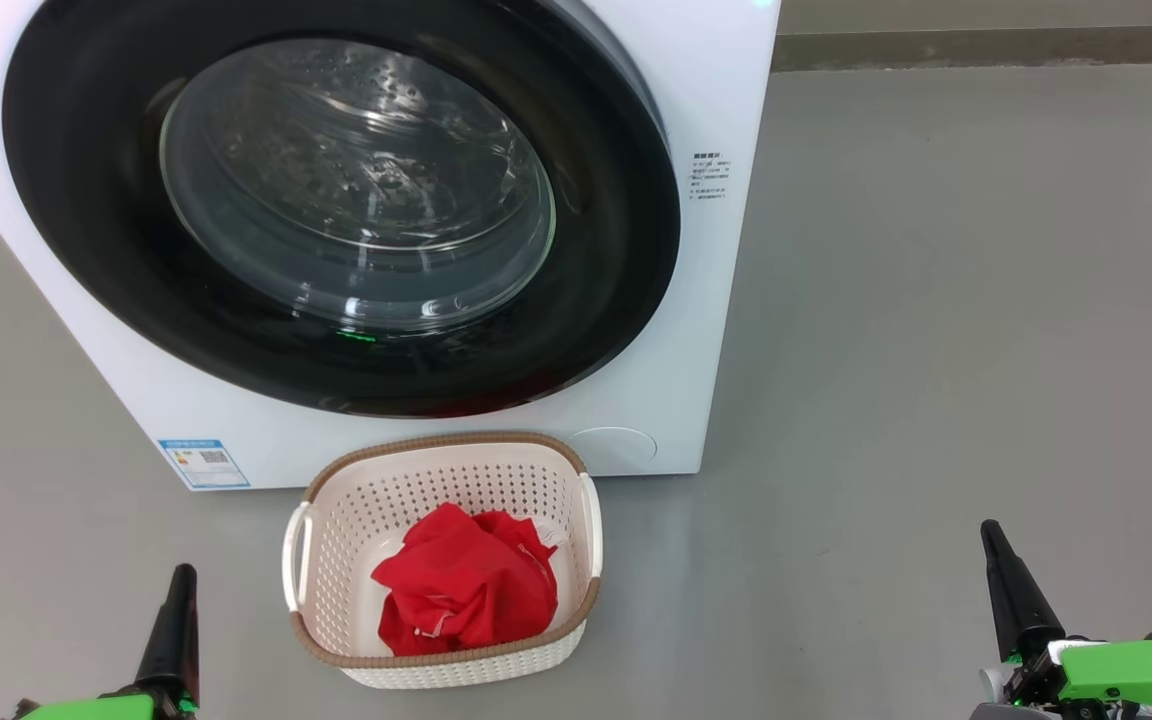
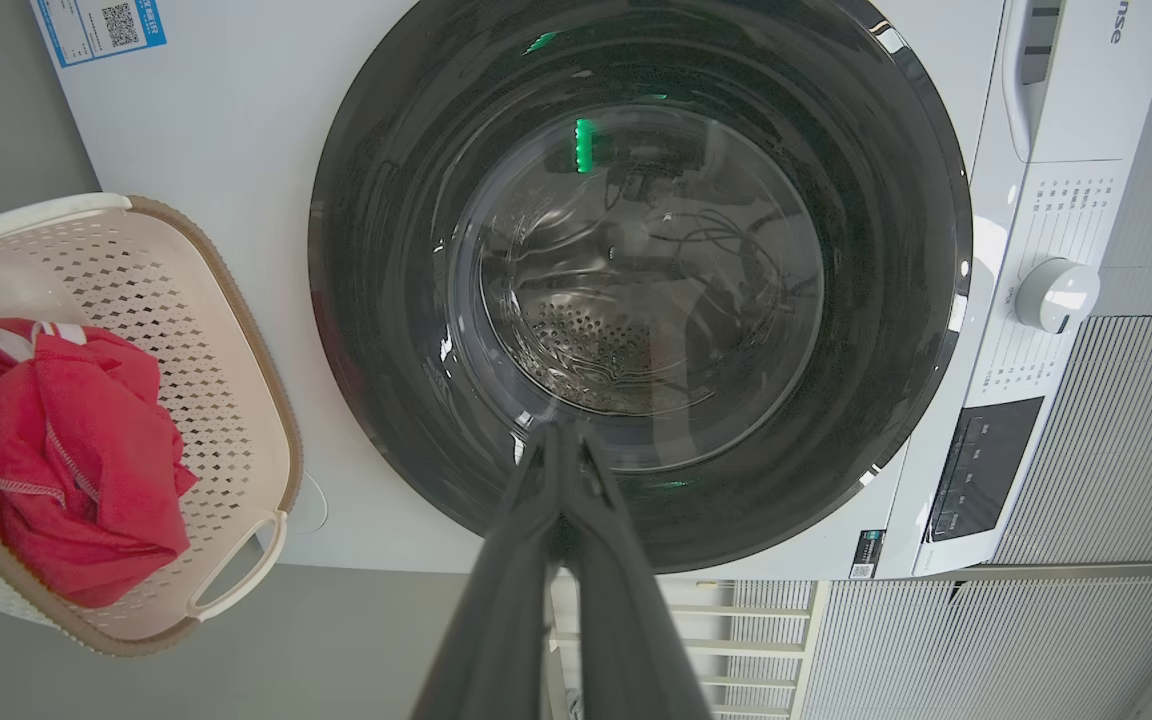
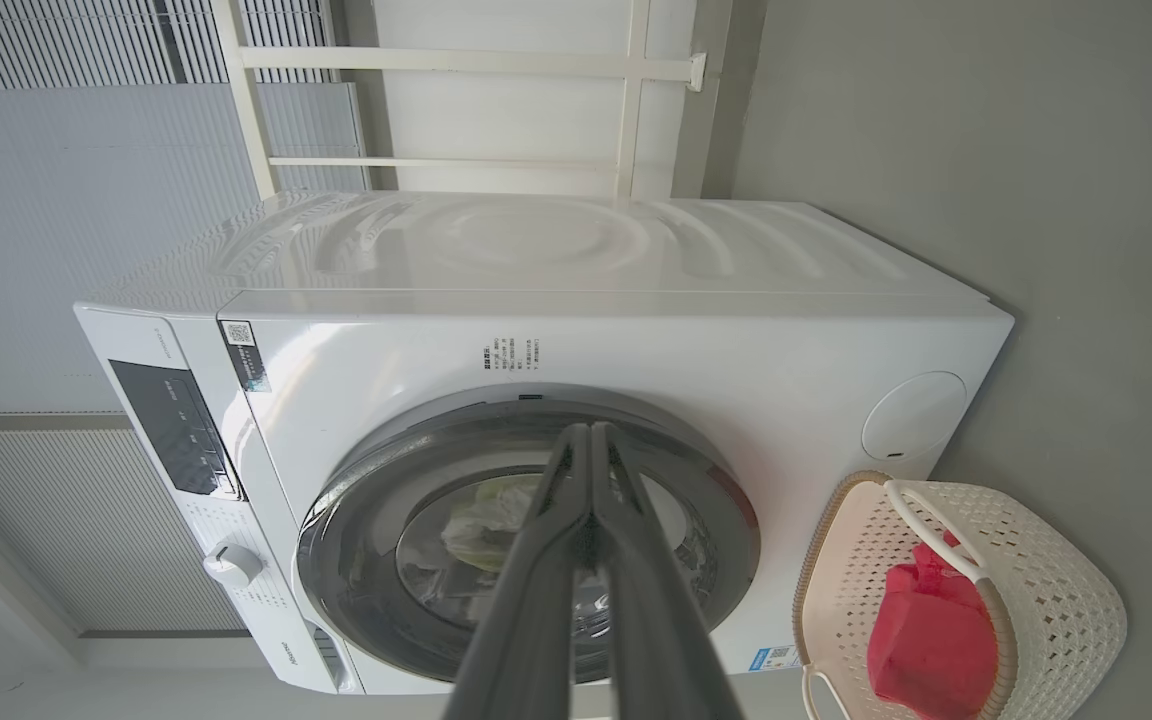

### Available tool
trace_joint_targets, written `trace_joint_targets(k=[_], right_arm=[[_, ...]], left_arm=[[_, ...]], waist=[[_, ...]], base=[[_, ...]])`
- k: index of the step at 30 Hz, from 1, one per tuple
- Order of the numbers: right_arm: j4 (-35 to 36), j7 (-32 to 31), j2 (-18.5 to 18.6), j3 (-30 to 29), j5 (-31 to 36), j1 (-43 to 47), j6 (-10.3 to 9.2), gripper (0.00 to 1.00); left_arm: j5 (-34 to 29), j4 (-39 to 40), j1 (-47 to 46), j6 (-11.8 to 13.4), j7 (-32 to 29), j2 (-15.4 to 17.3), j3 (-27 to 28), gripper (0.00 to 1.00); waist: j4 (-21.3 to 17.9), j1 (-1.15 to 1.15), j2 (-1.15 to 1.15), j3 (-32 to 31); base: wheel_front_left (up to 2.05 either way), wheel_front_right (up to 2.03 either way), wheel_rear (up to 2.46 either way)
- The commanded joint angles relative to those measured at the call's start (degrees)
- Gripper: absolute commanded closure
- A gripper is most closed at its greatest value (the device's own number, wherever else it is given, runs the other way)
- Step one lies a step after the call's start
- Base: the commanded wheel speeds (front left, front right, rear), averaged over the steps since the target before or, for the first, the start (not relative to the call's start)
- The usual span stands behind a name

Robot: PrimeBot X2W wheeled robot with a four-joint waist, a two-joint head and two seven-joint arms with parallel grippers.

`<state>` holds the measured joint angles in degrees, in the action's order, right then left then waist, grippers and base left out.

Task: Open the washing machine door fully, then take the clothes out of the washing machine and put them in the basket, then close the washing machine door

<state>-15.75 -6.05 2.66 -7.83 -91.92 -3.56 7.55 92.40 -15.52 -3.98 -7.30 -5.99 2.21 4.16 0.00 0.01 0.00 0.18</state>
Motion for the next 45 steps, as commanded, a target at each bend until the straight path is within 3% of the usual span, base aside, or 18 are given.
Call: trace_joint_targets(k=[1, 45], right_arm=[[1.7, -0.5, 0.2, 1.3, -0.2, -2.6, -0.06, 1.0], [1.7, -0.4, 0.2, 1.3, -0.2, -2.6, -0.06, 1.0]], left_arm=[[0.0, 1.5, -2.2, -0.2, -0.2, 0.9, 2.0, 1.0], [-0.1, 1.5, -2.2, -0.2, -0.4, 0.8, 2.2, 1.0]], waist=[[0.0, 0.0, 0.0, 0.0], [0.0, 0.0, 0.0, 0.0]], base=[[0.0, 0.0, 0.0], [0.0, 0.0, 0.0]])
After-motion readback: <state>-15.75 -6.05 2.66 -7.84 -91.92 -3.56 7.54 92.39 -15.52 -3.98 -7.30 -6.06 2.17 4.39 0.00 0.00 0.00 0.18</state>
